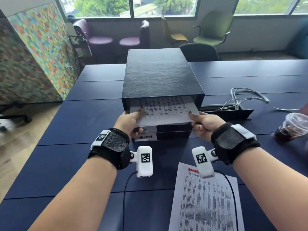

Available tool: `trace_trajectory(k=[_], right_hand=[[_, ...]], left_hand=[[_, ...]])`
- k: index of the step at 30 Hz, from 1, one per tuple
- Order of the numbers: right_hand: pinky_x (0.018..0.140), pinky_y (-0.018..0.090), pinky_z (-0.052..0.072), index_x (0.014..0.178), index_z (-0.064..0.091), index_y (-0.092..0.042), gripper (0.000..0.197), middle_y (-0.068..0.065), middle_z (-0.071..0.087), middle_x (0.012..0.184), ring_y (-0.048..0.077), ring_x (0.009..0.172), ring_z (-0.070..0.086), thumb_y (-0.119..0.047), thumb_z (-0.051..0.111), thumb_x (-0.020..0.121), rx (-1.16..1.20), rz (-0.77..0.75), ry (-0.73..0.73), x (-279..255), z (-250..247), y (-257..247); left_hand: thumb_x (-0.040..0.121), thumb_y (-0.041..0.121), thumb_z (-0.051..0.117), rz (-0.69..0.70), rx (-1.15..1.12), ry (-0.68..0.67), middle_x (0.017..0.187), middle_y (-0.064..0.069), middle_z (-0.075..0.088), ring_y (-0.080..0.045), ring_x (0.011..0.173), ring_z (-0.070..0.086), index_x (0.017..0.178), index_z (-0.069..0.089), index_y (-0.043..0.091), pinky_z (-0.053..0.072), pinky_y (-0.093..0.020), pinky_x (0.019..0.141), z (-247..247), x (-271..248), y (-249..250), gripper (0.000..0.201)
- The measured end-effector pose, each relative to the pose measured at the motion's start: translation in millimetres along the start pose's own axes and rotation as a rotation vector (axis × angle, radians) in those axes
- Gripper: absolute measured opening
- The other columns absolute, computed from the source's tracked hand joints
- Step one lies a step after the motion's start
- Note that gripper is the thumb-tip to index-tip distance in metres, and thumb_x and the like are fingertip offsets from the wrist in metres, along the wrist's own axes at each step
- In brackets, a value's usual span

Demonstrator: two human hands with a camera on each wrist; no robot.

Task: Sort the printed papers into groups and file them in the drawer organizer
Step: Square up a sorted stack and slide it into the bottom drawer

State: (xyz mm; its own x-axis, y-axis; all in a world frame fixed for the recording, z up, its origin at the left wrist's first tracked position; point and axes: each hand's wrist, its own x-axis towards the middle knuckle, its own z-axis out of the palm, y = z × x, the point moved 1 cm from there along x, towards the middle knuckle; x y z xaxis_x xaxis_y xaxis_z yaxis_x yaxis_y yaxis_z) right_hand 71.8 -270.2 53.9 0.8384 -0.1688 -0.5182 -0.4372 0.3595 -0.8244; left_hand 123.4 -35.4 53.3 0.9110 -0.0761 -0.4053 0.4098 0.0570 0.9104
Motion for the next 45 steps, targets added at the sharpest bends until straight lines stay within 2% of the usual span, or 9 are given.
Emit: trace_trajectory(k=[4,11,15,19,24,28,31,38,45], right_hand=[[0.038,0.023,0.049,0.087,0.046,-0.01,0.014,0.006,0.062,0.048,0.013,0.041,0.061,0.001,0.054,0.09,0.273,-0.046,0.067,8,16,-12],[0.072,0.036,0.058,0.086,0.051,0.004,0.019,0.017,0.067,0.077,0.026,0.073,0.068,0.011,0.035,0.093,0.378,-0.091,0.002,20,43,-22],[0.084,0.039,0.051,0.102,0.053,0.003,0.021,0.014,0.062,0.099,0.025,0.089,0.063,0.012,0.038,0.091,0.288,-0.134,0.006,29,47,-17],[0.087,0.03,0.052,0.121,0.054,0.003,0.033,0.014,0.061,0.114,0.023,0.103,0.061,0.009,0.048,0.088,-0.044,-0.27,0.009,26,44,-9],[0.101,0.037,0.042,0.119,0.062,-0.022,0.034,0.001,0.068,0.111,0.022,0.11,0.059,-0.018,0.054,0.086,-0.98,-0.614,0.227,28,42,-10],[0.11,0.04,0.031,0.139,0.039,-0.034,0.056,0.001,0.05,0.138,0.028,0.127,0.045,-0.024,0.052,0.086,-1.246,-0.415,0.2,40,43,-6],[0.109,0.037,0.033,0.141,0.034,-0.037,0.065,0.005,0.048,0.138,0.031,0.126,0.045,-0.016,0.052,0.082,-1.258,-0.332,0.177,47,43,-7],[0.105,0.016,0.025,0.132,0.05,-0.027,0.049,-0.006,0.05,0.138,0.014,0.13,0.042,-0.012,0.051,0.086,-1.169,-0.548,0.09,11,26,2],[0.096,0.02,0.036,0.125,0.058,-0.022,0.041,-0.002,0.053,0.133,0.016,0.109,0.054,-0.009,0.053,0.086,-1.231,-0.424,0.079,-28,-23,58]], left_hand=[[0.09,0.008,0.06,0.036,-0.145,-0.005,0.078,-0.012,0.061,-0.015,0.038,0.056,0.112,0.05,0.001,0.043,-0.02,0.035,0,-3,6,0.025],[0.094,0.001,0.049,0.099,-0.168,0.026,0.086,-0.018,0.063,-0.02,0.056,0.068,0.107,0.056,-0.005,0.057,-0.029,0.05,1,1,9,0.016],[0.085,-0.001,0.051,0.242,0.043,0.14,0.094,-0.013,0.07,-0.032,0.085,0.069,0.086,0.069,0.014,0.057,-0.041,0.081,-1,12,3,0.024],[0.065,0.024,0.056,0.305,0.17,0.18,0.099,-0.001,0.073,-0.023,0.101,0.067,0.088,0.072,0.024,0.05,-0.043,0.096,-1,19,-1,0.028],[0.088,0.011,0.055,0.325,0.369,0.162,0.12,-0.003,0.066,-0.019,0.115,0.057,0.12,0.064,0.012,0.04,-0.029,0.105,7,22,6,0.033],[0.09,0.012,0.054,0.309,0.432,0.124,0.119,0.0,0.064,-0.018,0.113,0.056,0.121,0.063,0.011,0.04,-0.025,0.102,6,33,8,0.032],[0.086,0.012,0.056,0.307,0.425,0.091,0.102,-0.001,0.068,-0.021,0.097,0.06,0.098,0.069,0.017,0.045,-0.03,0.093,5,36,8,0.018],[0.081,-0.007,0.046,0.528,0.228,0.118,0.086,0.012,0.069,-0.007,0.079,0.06,0.084,0.069,0.026,0.049,-0.02,0.079,14,4,-15,0.04],[0.086,-0.006,0.048,0.237,0.44,-0.103,0.091,0.008,0.065,-0.006,0.079,0.058,0.083,0.07,0.025,0.049,-0.018,0.068,36,-17,-108,0.038]])
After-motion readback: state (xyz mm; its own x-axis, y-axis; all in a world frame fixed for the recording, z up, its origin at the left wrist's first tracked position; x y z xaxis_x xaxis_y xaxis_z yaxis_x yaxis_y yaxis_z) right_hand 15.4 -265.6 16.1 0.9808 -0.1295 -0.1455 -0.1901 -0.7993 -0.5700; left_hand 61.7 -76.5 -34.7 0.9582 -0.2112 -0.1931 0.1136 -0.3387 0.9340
